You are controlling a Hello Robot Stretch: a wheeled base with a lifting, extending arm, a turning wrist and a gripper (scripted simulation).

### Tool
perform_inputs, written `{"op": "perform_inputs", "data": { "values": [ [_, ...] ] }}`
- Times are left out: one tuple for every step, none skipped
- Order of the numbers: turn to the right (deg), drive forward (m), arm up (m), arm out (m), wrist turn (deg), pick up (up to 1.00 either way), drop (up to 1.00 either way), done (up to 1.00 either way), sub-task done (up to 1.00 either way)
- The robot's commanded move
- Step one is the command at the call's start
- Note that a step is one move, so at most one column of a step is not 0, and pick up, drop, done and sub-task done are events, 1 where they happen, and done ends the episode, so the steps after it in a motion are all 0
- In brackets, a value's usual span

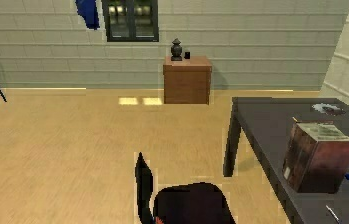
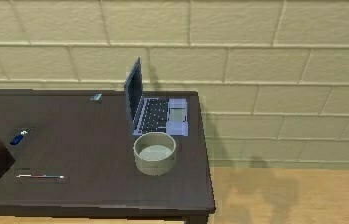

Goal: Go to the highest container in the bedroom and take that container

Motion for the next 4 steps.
{"op": "perform_inputs", "data": {
  "values": [
    [0.0, 0.0, 0.38, 0.0, 0.0, 0.0, 0.0, 0.0, 0.0],
    [0.0, 0.0, 0.0, 0.22, 0.0, 0.0, 0.0, 0.0, 0.0],
    [0.0, 0.0, 0.0, 0.0, 45.0, 0.0, 0.0, 0.0, 0.0],
    [0.0, 0.0, 0.0, 0.0, 45.0, 0.0, 0.0, 0.0, 0.0]
  ]
}}
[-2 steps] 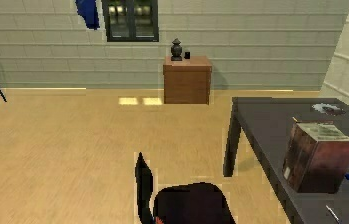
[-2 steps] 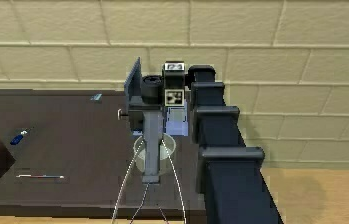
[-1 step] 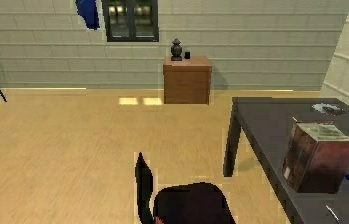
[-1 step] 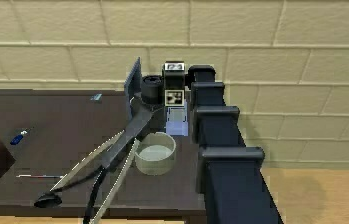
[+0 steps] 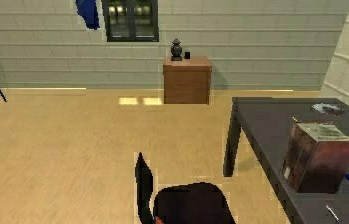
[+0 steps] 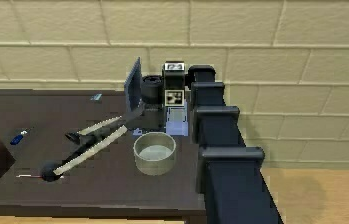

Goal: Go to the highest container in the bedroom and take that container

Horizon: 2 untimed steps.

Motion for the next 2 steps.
{"op": "perform_inputs", "data": {
  "values": [
    [0.0, 0.0, 0.0, 0.0, 45.0, 0.0, 0.0, 0.0, 0.0],
    [0.0, 0.0, 0.0, 0.0, 42.0, 0.0, 0.0, 0.0, 0.0]
  ]
}}
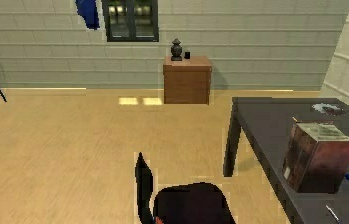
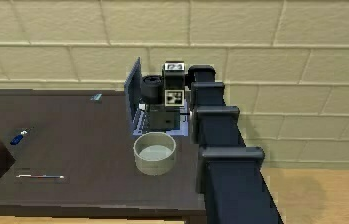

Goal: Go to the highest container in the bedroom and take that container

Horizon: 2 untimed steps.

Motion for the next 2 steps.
{"op": "perform_inputs", "data": {
  "values": [
    [0.0, 0.0, -0.3, 0.0, 0.0, 0.0, 0.0, 0.0, 0.0],
    [0.0, 0.0, 0.0, 0.0, 0.0, 1.0, 0.0, 0.0, 0.0]
  ]
}}
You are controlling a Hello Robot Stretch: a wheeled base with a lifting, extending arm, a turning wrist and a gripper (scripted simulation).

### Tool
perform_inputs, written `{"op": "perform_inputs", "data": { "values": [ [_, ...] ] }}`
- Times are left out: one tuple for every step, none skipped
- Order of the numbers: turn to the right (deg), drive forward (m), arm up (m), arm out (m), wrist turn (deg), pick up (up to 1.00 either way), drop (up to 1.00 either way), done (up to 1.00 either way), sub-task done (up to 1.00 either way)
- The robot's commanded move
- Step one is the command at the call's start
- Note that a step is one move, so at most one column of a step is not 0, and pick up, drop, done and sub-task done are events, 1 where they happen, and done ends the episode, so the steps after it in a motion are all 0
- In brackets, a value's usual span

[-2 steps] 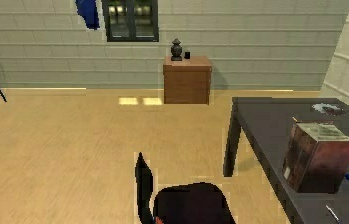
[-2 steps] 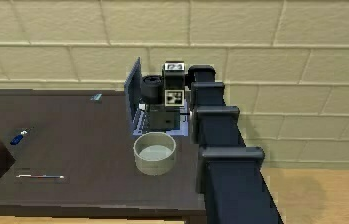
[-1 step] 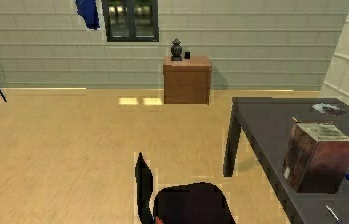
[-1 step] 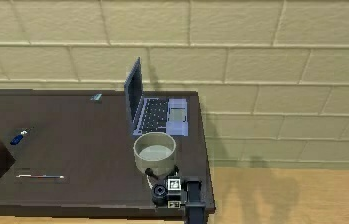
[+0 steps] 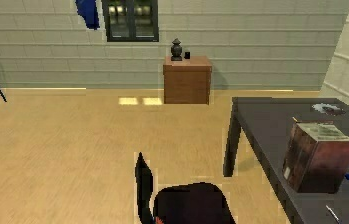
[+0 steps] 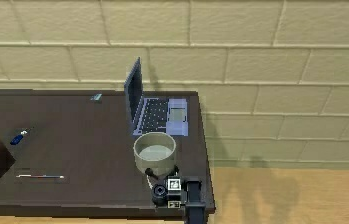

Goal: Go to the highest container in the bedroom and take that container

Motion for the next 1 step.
{"op": "perform_inputs", "data": {
  "values": [
    [0.0, 0.0, 0.1, 0.0, 0.0, 0.0, 0.0, 0.0, 0.0]
  ]
}}
